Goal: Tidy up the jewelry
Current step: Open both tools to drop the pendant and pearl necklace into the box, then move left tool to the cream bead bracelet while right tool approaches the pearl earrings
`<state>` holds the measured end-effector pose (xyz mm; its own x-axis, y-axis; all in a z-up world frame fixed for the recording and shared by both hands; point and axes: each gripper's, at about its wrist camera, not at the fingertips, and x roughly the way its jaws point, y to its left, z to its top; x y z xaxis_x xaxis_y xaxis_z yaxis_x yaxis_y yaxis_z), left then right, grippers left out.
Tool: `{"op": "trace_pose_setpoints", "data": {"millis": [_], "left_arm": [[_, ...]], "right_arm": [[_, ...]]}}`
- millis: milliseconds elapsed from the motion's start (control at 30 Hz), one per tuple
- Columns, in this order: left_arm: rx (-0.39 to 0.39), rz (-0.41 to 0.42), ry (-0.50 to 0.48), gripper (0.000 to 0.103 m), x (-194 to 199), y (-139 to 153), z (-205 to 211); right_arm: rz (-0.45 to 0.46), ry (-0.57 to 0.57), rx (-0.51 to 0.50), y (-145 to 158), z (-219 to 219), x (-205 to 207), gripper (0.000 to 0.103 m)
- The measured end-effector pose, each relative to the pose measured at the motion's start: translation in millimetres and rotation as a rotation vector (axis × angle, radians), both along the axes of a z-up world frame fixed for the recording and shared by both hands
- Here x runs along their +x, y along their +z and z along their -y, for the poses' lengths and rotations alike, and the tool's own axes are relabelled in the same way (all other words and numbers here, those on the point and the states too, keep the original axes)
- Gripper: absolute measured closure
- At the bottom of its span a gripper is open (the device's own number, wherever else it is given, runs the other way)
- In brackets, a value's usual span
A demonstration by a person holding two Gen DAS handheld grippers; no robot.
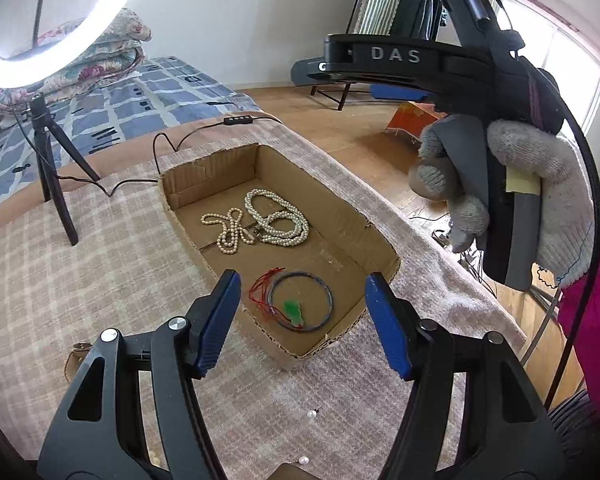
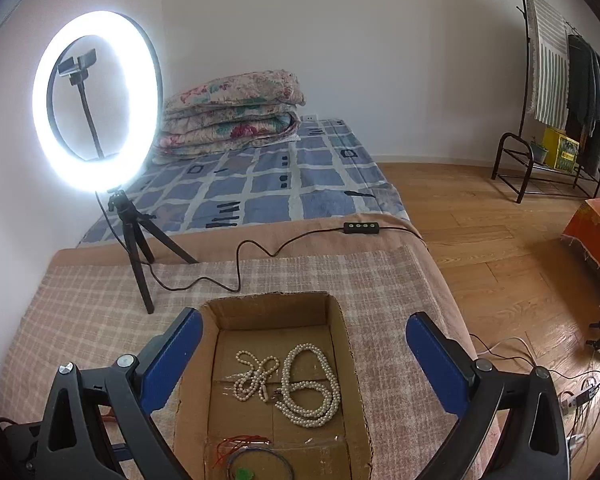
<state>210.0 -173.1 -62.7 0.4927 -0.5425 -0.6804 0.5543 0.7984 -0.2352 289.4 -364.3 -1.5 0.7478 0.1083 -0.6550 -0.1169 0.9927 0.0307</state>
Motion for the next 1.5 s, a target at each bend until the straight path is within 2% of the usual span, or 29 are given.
{"op": "trace_pose_setpoints", "data": {"millis": [267,433,700,867,967,1067,1133,1200,1233,1267,1333,1367,1500], "left_arm": [[0.012,0.025,0.055,0.037,-21.8,22.2,-45.0],[0.008,0.026,0.104,0.037,-35.1,30.0,-85.8],[0.002,-0.007,0.193,0.037,-54.2,24.6,-148.6],[0.002,-0.055,0.227,0.037,-61.0,8.6,-170.5],[0.014,-0.088,0.246,0.037,-61.7,-4.7,-178.1],[0.026,-0.118,0.258,0.037,-60.5,-16.8,-183.5],[0.031,-0.145,0.264,0.037,-58.9,-26.1,-186.8],[0.038,-0.173,0.271,0.037,-56.9,-36.7,-189.4],[0.042,-0.186,0.274,0.037,-55.5,-41.9,-190.4],[0.042,-0.201,0.277,0.038,-54.1,-46.7,-191.7],[0.039,-0.232,0.275,0.045,-51.4,-55.3,-193.0],[0.044,-0.243,0.274,0.048,-50.3,-59.2,-192.6],[0.058,-0.268,0.268,0.049,-47.4,-72.6,-190.3]], "right_arm": [[0.056,0.034,0.003,34.8,-13.6,-50.7,0.0],[0.08,0.08,-0.005,45.0,-25.5,-94.7,0.0],[0.062,0.162,0.006,38.4,-43.8,-159.4,0.001],[0.018,0.196,0.022,19.3,-50.3,-185.4,0.008],[-0.02,0.213,0.032,2.3,-52.0,-195.7,0.013],[-0.069,0.229,0.029,-18.9,-53.4,-201.4,0.024],[-0.101,0.258,0.028,-33.5,-55.1,-203.2,0.04],[-0.132,0.299,0.019,-48.3,-57.8,-203.6,0.048],[-0.149,0.326,0.006,-56.3,-60.2,-203.2,0.056],[-0.166,0.354,-0.011,-64.0,-63.2,-202.5,0.06],[-0.199,0.412,-0.06,-79.7,-68.8,-202.9,0.07],[-0.216,0.44,-0.07,-86.3,-71.0,-202.4,0.071],[-0.262,0.534,-0.112,-106.6,-77.7,-202.5,0.076]]}}
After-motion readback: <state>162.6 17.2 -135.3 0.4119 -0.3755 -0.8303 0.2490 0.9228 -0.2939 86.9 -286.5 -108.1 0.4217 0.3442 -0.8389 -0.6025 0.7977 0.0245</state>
